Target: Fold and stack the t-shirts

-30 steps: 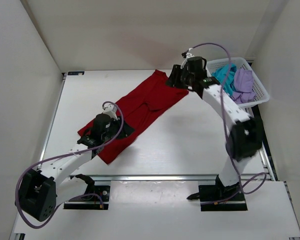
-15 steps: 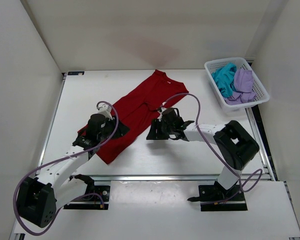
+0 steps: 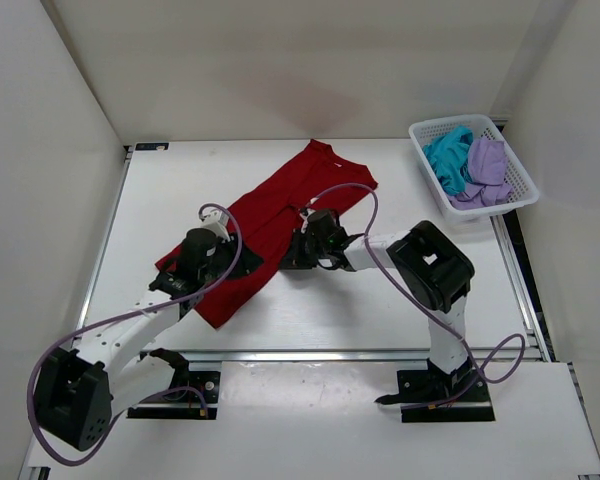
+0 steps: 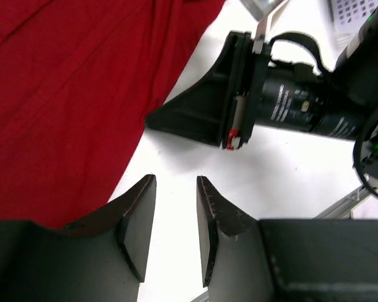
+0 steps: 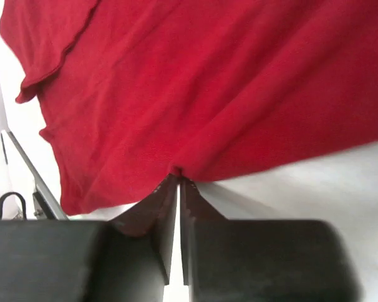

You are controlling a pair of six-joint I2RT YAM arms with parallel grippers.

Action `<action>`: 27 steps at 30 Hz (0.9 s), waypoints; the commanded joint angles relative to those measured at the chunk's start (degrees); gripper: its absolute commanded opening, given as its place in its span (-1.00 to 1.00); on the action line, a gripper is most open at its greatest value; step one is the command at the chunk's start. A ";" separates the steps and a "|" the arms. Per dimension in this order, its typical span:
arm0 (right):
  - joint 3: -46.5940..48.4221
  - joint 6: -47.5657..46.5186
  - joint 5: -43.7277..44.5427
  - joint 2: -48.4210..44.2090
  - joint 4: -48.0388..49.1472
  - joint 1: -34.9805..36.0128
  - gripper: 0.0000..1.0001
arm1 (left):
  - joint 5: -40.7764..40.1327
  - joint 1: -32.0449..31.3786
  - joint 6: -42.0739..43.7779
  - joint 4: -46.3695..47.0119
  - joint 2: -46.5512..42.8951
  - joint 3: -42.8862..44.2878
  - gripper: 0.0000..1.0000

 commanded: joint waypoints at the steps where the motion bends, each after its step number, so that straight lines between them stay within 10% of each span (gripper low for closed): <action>1: -1.29 0.49 -1.52 -0.08 1.06 -2.80 -1.00 | -0.95 -1.28 -0.05 1.86 1.20 -0.82 -0.14; 9: -20.97 -5.13 -5.91 -17.90 0.53 -20.63 -1.00 | -1.57 -4.44 0.92 2.39 4.18 -0.21 -0.14; 14: -26.85 -11.29 -10.24 -27.40 -8.52 -31.01 -0.29 | -3.40 -8.66 4.16 -1.72 8.49 2.08 -0.10; 27: -41.63 -4.27 1.02 -56.50 -23.02 -13.45 -0.23 | -14.04 -12.88 5.05 -14.84 3.49 -4.42 -0.03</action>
